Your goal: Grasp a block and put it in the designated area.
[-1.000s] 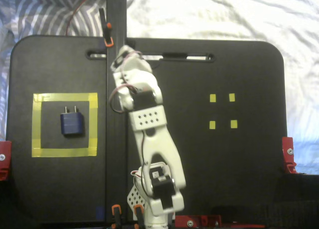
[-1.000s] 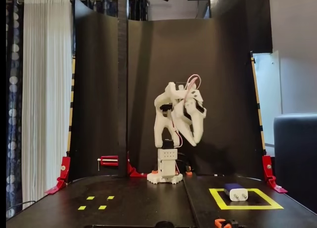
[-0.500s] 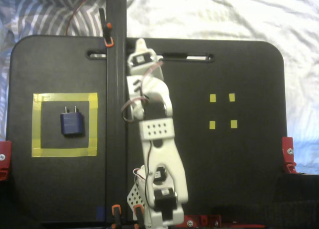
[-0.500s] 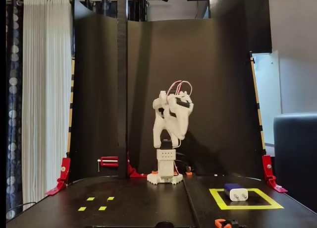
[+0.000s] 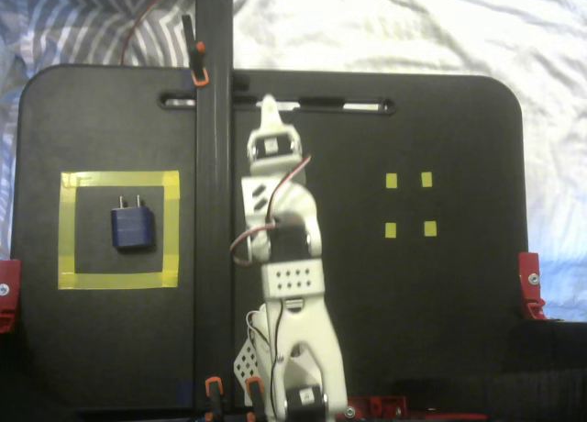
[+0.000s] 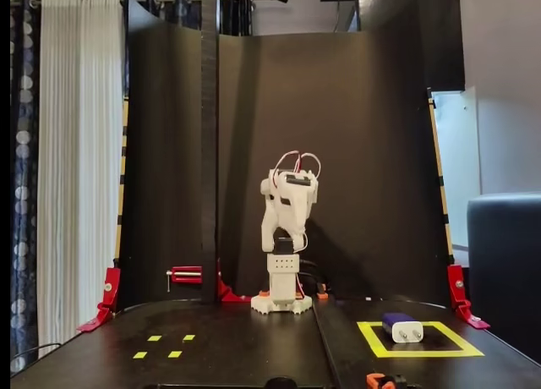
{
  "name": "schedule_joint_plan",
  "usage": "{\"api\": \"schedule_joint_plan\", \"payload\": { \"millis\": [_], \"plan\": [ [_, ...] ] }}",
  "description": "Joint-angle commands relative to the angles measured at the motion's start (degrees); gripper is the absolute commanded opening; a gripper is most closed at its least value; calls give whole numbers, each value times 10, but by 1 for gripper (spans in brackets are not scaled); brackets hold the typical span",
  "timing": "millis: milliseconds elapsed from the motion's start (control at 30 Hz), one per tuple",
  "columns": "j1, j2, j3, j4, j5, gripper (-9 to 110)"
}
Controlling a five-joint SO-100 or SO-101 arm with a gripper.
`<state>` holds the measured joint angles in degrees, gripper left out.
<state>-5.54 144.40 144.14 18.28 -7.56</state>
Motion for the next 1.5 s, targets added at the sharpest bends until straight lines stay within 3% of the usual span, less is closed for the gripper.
{"api": "schedule_joint_plan", "payload": {
  "millis": [0,700,1467],
  "plan": [
    [4,51,61,-40,4,0],
    [18,397,353,-40,2,1],
    [31,450,359,156,-3,1]
  ]
}}
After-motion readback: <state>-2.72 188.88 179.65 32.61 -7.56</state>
